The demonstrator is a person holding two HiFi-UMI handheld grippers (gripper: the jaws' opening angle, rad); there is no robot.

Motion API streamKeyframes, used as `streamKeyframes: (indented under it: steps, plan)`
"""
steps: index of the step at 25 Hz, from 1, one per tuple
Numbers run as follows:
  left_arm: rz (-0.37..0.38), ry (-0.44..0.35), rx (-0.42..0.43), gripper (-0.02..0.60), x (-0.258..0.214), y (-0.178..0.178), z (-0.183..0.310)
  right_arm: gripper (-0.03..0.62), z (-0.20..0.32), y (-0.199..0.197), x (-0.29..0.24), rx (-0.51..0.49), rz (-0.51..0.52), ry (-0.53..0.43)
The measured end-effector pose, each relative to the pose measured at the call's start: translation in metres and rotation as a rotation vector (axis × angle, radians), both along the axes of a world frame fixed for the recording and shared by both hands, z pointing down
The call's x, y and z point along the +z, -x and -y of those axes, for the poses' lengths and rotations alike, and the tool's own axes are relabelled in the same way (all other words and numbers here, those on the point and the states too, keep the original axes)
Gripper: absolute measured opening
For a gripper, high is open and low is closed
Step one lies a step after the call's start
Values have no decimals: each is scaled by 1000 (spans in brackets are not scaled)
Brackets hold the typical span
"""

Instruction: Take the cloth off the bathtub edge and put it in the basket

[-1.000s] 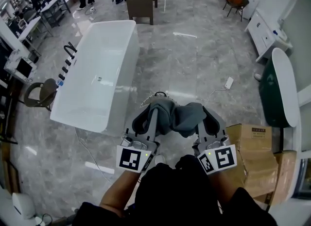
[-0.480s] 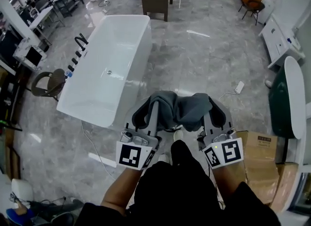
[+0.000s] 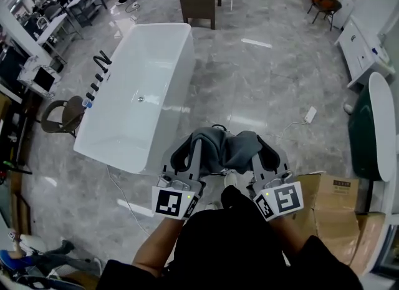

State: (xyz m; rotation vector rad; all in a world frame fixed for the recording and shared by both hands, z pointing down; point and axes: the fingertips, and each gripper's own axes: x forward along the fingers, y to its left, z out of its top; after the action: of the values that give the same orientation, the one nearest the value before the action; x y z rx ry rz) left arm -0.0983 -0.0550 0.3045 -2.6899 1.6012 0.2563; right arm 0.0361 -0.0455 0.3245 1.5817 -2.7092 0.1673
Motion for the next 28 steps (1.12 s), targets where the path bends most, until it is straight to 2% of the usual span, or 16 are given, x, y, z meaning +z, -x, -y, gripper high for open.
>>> streamKeyframes:
  steps: [4, 7, 11, 17, 22, 28]
  plan:
    - [29, 43, -7, 34, 21, -2, 17, 46, 16, -3, 15, -12, -23, 32]
    - [22, 57, -15, 34, 33, -2, 27, 46, 27, -1, 24, -26, -39, 43]
    - [11, 115, -43, 34, 57, -1, 38, 47, 40, 2, 42, -46, -55, 77]
    - [32, 183, -55, 34, 91, -7, 52, 46, 56, -3, 75, -64, -68, 129]
    - [-14, 229, -45, 34, 122, -12, 66, 46, 72, 0, 102, -106, -85, 169]
    - [23, 312, -76, 34, 165, -16, 81, 48, 91, -2, 140, -124, -113, 239]
